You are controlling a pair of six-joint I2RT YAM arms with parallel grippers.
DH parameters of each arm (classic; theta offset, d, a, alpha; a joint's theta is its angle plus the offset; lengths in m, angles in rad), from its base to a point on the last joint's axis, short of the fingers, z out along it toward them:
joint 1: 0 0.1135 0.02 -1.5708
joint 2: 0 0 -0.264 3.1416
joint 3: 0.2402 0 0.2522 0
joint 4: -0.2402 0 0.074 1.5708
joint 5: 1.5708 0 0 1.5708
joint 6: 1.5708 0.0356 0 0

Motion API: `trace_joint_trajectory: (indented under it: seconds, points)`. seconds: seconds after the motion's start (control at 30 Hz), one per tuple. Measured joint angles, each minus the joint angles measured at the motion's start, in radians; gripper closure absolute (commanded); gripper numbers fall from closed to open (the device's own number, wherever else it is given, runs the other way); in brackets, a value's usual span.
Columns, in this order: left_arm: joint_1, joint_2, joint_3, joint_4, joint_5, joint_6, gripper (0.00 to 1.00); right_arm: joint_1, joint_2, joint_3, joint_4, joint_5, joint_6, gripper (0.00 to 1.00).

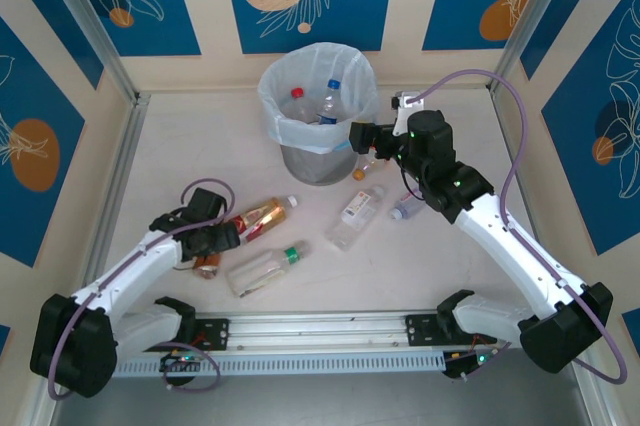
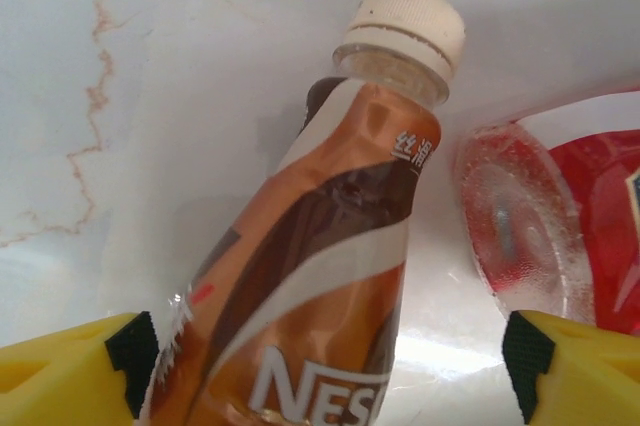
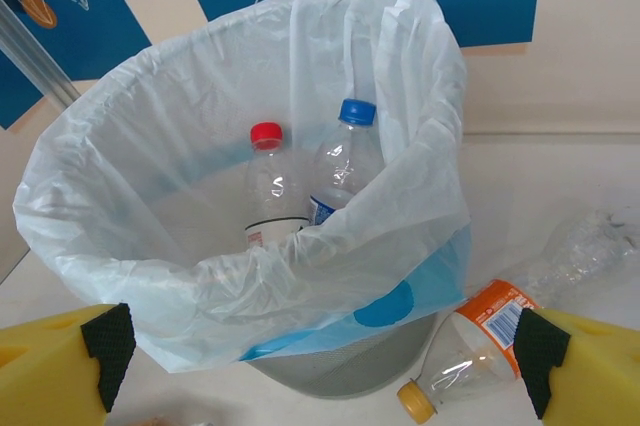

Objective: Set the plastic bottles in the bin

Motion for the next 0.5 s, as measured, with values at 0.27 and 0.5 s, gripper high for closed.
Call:
trace_joint_trajectory:
  seconds: [0.27,0.5]
  points:
    - [-0.008,-0.018,0.003,-0.011,-0.012,-0.016,0.01,-0.002,0.003,0.0,0.012,0.005,0.004,0.0]
    - [-0.01,-0.248,-0.079,-0.083,-0.016,-0.059,0.02,-0.008,0.005,0.0,0.012,0.014,0.013,0.01]
